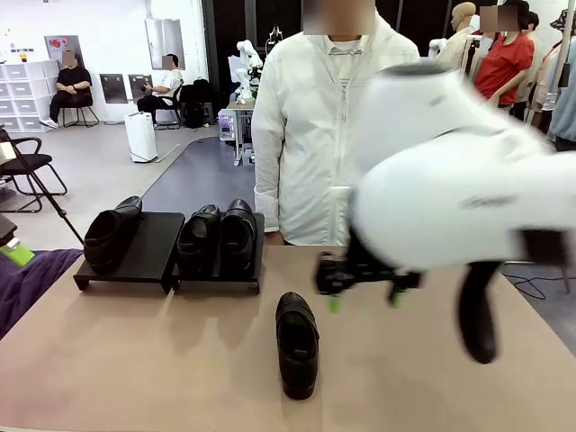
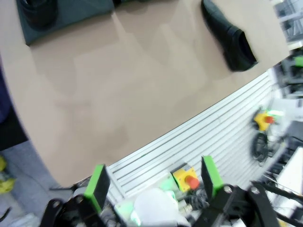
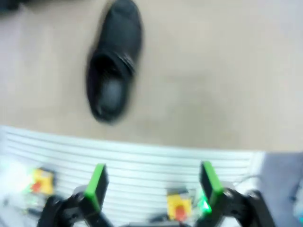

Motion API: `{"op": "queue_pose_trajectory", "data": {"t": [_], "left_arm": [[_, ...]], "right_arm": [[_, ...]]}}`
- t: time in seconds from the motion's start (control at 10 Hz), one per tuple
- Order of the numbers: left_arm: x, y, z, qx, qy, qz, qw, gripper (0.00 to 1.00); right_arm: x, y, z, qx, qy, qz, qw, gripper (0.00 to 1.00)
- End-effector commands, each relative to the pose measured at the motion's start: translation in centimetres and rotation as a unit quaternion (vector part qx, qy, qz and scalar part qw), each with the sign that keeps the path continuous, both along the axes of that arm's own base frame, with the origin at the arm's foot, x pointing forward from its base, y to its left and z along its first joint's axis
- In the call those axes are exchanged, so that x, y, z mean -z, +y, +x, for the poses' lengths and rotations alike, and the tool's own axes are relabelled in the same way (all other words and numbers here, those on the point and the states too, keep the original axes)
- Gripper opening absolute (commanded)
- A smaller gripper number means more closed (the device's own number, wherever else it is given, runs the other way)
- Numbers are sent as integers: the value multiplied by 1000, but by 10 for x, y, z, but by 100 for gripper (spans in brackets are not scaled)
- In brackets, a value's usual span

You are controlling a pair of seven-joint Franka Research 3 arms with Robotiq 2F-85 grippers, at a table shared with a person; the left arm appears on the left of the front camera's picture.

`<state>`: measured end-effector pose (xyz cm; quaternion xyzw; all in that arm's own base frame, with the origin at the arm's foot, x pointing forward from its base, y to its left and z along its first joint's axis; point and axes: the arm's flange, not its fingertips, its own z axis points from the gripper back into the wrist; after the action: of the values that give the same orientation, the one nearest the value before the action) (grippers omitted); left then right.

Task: Organize the shoes by placing them on the stand.
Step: Pick up one Shoe and place it in the middle of the table, then place the Shoe from the middle of the table onto the Shoes Stand.

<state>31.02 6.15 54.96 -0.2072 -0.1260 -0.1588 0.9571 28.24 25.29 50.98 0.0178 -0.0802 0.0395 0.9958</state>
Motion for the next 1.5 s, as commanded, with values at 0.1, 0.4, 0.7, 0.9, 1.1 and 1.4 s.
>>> {"op": "queue_pose_trajectory", "data": {"t": [0.1,0.4,0.7,0.9,1.1,1.4], "left_arm": [[0,2,-1,1,2,2,1000,100],[0,2,-1,1,2,2,1000,100],[0,2,-1,1,2,2,1000,100],[0,2,-1,1,2,2,1000,100],[0,2,-1,1,2,2,1000,100],[0,2,-1,1,2,2,1000,100]], "right_arm": [[-28,-144,-7,-54,111,69,990,100],[-11,-214,-11,-40,10,278,960,100],[-29,-191,-19,-89,84,138,983,100],[-29,-191,-19,-89,84,138,983,100],[-29,-191,-19,-89,84,138,983,100],[-29,-191,-19,-89,84,138,983,100]]}}
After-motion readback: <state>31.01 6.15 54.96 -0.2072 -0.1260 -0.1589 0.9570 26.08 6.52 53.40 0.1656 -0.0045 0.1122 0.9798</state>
